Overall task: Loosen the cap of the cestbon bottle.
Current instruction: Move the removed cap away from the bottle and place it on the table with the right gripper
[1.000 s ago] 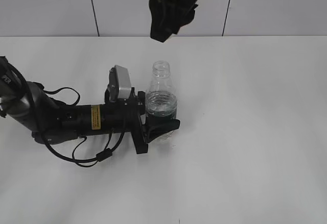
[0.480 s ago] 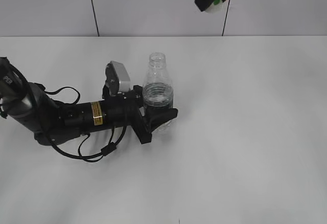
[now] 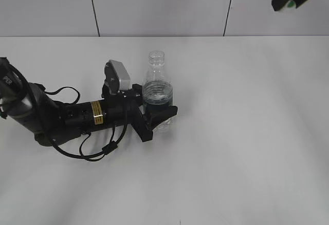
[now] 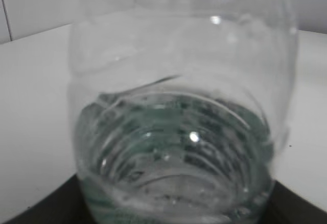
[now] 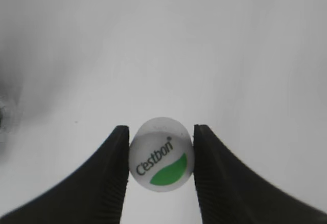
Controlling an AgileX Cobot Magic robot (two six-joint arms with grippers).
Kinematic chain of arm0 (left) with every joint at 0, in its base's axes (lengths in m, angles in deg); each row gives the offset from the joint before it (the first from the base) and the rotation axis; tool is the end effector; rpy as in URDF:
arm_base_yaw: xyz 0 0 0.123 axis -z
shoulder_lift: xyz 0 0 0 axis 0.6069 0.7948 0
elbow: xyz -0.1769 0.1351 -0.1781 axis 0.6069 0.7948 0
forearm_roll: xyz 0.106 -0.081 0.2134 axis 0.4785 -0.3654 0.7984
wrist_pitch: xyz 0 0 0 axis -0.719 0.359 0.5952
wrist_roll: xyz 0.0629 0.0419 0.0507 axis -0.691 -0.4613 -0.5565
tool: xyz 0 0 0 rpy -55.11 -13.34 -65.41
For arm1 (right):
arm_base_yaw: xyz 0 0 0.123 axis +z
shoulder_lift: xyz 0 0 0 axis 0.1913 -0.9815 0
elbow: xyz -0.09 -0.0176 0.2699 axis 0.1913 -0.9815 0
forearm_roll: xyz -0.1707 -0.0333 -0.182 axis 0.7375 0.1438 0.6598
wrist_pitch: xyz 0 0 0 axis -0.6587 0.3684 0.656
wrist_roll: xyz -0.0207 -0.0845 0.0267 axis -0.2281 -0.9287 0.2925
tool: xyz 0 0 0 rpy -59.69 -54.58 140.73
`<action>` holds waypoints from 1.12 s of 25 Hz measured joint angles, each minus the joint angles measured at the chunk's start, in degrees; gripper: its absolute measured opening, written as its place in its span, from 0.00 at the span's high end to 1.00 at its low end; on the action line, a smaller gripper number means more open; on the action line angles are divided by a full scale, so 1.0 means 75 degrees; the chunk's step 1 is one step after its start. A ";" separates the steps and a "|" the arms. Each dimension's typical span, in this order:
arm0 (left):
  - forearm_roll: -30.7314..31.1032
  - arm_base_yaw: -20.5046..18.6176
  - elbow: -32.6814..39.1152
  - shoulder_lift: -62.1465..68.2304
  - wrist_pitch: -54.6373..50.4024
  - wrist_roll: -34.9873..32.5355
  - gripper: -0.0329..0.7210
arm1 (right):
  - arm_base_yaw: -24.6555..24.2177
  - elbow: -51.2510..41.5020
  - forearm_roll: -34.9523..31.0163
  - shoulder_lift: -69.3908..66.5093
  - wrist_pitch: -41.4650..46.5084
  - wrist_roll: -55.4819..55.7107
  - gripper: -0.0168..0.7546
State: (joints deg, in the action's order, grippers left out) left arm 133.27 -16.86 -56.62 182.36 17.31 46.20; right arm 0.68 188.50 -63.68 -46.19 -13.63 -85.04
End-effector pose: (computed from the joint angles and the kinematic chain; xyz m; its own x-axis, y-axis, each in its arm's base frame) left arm 0.3366 -0.1978 0.0446 -0.1272 0.1171 -0.9849 0.9267 0.3682 -0.0760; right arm 0.4068 0.0886 0.3303 -0.8511 -0.3395 -0.4004 -0.3617 0.9320 -0.0212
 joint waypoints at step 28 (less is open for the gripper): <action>-0.0233 0.0000 0.0000 0.0000 -0.0030 -0.0176 0.41 | -0.0446 -0.3720 -0.0511 -0.1578 -0.4493 -0.0554 0.60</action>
State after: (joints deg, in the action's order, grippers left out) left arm 131.52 -16.86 -56.62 182.36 17.08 44.88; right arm -2.66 160.60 -67.51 -58.03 -47.33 -89.19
